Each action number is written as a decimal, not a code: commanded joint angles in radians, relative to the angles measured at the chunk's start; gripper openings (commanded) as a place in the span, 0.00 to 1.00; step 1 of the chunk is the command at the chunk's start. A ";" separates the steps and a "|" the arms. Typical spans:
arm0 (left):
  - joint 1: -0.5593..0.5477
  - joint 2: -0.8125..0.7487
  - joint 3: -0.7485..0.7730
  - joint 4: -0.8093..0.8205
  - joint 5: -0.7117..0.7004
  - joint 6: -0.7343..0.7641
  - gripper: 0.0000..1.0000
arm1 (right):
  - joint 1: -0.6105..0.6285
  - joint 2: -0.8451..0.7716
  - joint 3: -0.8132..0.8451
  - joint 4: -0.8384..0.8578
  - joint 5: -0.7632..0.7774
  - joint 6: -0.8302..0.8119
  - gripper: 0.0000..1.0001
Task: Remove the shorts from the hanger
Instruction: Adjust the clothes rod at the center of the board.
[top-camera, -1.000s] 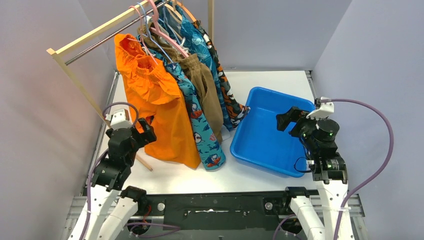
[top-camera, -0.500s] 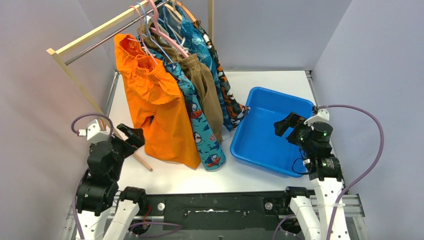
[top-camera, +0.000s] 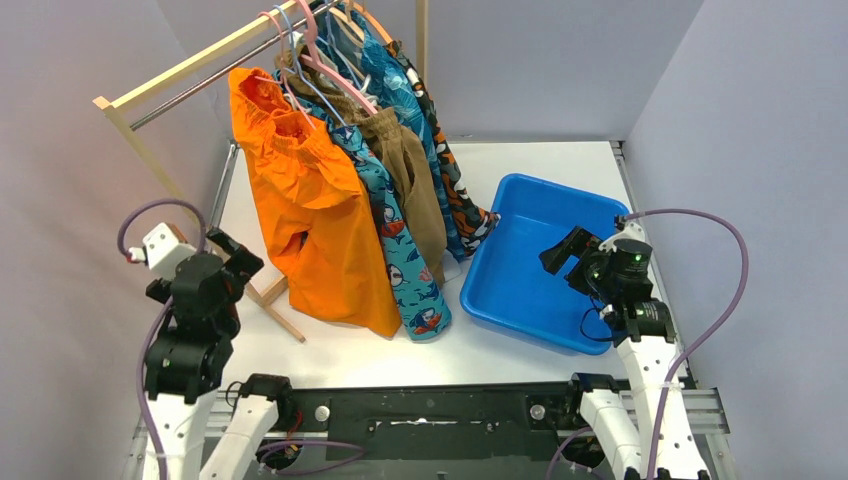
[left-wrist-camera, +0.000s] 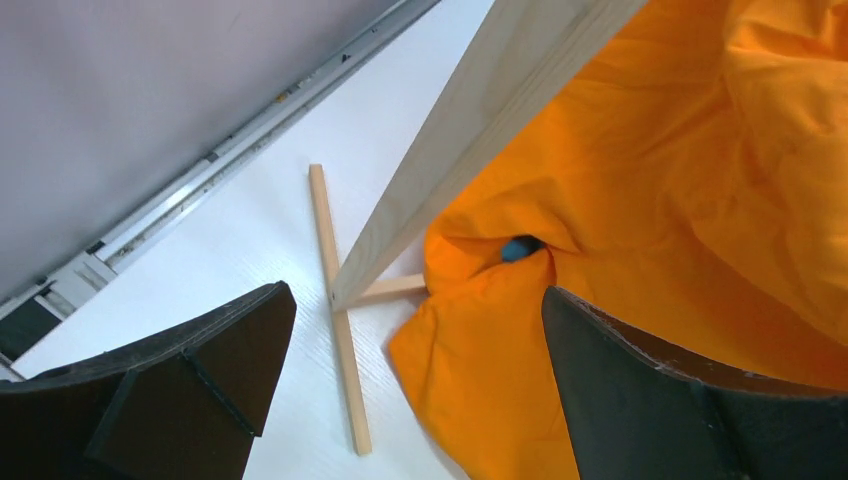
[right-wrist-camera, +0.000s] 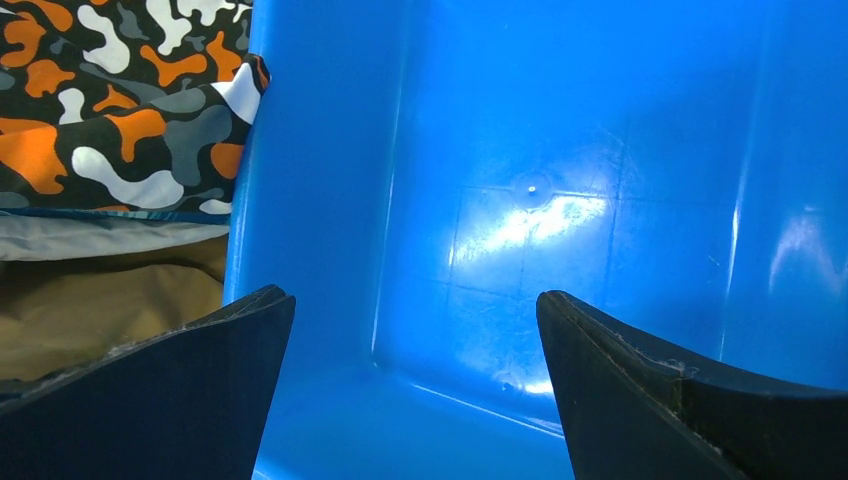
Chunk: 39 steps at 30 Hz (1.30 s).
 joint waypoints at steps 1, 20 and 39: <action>0.004 0.114 -0.020 0.223 -0.092 0.092 0.98 | -0.008 -0.017 0.016 0.036 -0.023 0.021 0.98; 0.314 0.434 -0.059 0.739 0.401 0.355 0.97 | -0.011 -0.001 0.007 0.049 -0.045 -0.064 0.98; 0.369 0.284 -0.090 0.540 0.474 0.278 0.97 | 0.261 0.367 0.290 0.184 -0.087 -0.228 0.98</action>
